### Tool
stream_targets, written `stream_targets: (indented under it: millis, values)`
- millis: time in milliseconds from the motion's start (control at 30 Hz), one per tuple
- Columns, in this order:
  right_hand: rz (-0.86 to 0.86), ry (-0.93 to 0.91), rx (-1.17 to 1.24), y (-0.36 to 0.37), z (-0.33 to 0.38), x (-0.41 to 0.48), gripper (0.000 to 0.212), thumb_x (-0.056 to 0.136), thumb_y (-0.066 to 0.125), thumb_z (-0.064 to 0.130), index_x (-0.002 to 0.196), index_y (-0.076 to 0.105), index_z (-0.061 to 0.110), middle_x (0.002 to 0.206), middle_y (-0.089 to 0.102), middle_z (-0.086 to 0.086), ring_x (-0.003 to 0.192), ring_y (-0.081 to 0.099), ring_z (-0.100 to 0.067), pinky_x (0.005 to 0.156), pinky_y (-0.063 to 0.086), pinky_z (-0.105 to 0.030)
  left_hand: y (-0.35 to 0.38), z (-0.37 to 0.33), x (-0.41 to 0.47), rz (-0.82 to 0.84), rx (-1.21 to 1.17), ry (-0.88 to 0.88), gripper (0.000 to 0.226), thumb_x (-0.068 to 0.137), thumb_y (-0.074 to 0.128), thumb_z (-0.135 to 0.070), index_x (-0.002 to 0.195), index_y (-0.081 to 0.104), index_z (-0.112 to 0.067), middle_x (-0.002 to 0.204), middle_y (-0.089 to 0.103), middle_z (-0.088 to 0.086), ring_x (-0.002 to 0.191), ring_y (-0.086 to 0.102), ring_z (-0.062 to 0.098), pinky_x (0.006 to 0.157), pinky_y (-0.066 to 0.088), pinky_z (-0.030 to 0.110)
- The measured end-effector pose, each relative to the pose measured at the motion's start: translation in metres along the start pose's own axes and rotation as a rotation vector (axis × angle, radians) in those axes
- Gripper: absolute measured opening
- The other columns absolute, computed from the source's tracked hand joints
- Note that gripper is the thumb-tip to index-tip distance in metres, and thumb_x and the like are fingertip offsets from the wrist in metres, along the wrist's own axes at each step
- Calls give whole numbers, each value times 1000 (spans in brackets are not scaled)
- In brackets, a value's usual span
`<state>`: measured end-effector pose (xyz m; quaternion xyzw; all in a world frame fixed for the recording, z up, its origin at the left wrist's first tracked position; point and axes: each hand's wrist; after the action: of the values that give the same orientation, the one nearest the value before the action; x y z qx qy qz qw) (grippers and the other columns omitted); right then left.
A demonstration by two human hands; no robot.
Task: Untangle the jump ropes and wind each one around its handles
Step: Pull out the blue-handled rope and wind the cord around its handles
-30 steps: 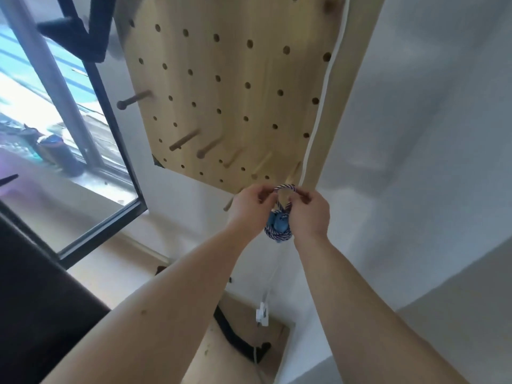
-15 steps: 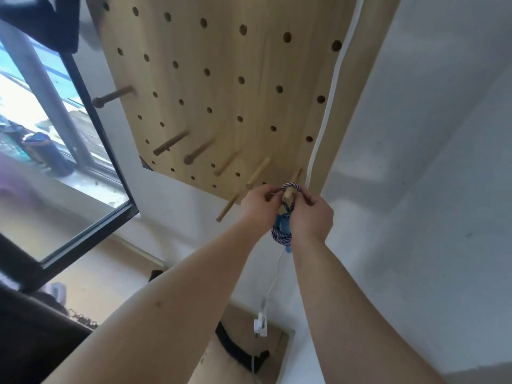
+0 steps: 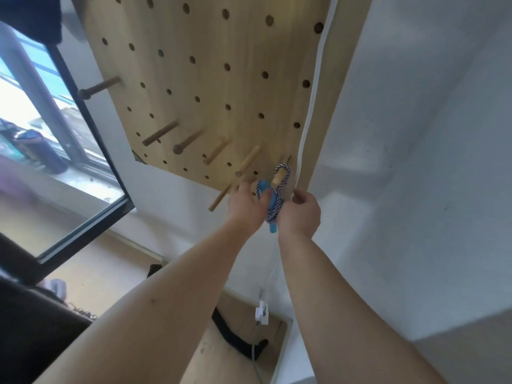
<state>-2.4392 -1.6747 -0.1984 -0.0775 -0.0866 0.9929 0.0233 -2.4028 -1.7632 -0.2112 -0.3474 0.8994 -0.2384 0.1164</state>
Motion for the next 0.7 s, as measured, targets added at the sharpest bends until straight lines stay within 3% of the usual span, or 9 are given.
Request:
stream_targets:
  millis: [67,233,400,567,633,700]
  values:
    - [36,16,-41,-6,-8,-14,41,87,65,10,127,63,16,122,67,0,115,63,-22,87,45,-26,-10,9,-20,8,9,-51,52,97,55,-40,145,43,-25,145,46,7,132,46,27,97,35,28]
    - [157,8,-149,-34,-21,-63,39,92,57,8,131,59,16,125,64,-3,107,62,-23,79,44,-29,-43,30,-89,130,21,-141,46,100,51,-29,146,45,-21,146,46,9,128,51,25,91,40,27]
    - [249,-35,-227,-80,-29,-135,47,90,54,9,135,56,20,129,61,-1,106,60,-22,80,45,-27,-84,43,-180,175,77,-98,43,101,50,-27,144,46,-22,143,49,7,118,55,23,92,48,30]
    - [279,-94,-232,-132,-35,-229,41,91,56,11,131,58,20,125,61,-2,106,59,-21,82,44,-28,-117,58,-272,156,59,-37,41,100,53,-24,140,50,-20,136,54,8,107,61,25,88,51,32]
    - [303,-130,-243,-155,-42,-265,40,91,57,12,130,58,20,123,61,-2,106,59,-21,85,48,-30,-126,66,-307,161,78,-26,40,99,54,-27,139,51,-25,133,56,3,97,62,19,78,52,27]
    - [316,-163,-264,-179,-52,-295,39,92,59,15,130,57,22,123,61,-2,108,60,-20,91,51,-33,-132,74,-341,185,127,3,41,99,53,-30,140,50,-28,130,57,-3,90,59,11,63,43,17]
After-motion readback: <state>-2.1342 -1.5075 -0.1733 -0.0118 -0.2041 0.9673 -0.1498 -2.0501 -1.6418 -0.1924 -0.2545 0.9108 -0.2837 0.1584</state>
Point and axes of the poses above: each hand's wrist, its own x-axis towards the middle knuckle, its own y-axis out of the palm, z = x × y
